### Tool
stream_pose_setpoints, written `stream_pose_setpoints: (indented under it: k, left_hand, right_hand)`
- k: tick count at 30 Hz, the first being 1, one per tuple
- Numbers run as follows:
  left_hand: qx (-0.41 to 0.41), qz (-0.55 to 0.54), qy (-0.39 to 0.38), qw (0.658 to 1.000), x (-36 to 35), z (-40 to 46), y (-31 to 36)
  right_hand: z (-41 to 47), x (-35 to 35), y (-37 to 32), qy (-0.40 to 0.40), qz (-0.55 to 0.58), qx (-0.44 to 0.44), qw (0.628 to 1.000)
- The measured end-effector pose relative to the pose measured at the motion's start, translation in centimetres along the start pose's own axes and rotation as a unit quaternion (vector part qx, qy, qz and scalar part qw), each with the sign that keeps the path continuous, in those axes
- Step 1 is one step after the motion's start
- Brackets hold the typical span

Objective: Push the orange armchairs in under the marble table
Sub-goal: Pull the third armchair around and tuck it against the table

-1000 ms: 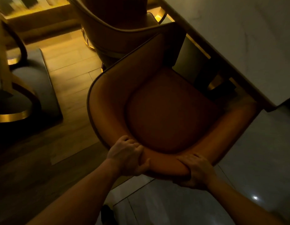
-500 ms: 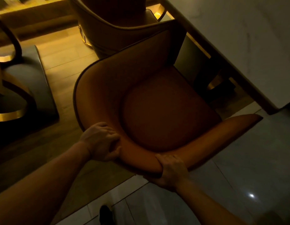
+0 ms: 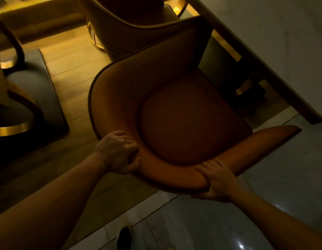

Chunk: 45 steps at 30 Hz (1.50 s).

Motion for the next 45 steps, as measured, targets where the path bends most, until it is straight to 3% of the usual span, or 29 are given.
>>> stream_pose_setpoints:
  k: [6,14,45]
  left_hand:
    - [-0.020,-0.005,0.001,1.000,-0.2,-0.1,-0.2]
    - [-0.068,-0.016,-0.029,0.997,-0.3,-0.7,-0.7]
    - [-0.076,-0.021,-0.038,0.996,1.0,4.4,-5.0]
  right_hand:
    - [-0.8,-0.6,-0.5,0.091,0.040,-0.032,0.995]
    - [-2.7,-1.3,-3.9,0.147,0.058,-0.075,0.985]
    - [2.7,0.9,-1.2,0.162,0.061,0.000,0.985]
Point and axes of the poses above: each hand's wrist, its own z-axis towards the middle knuckle, its own x-axis out of the back of the hand, y = z × x, the point moved 7 cm from there along z, towards the middle knuckle, and after that the axes turned 6 degrees about y, right-handed, at the moved point
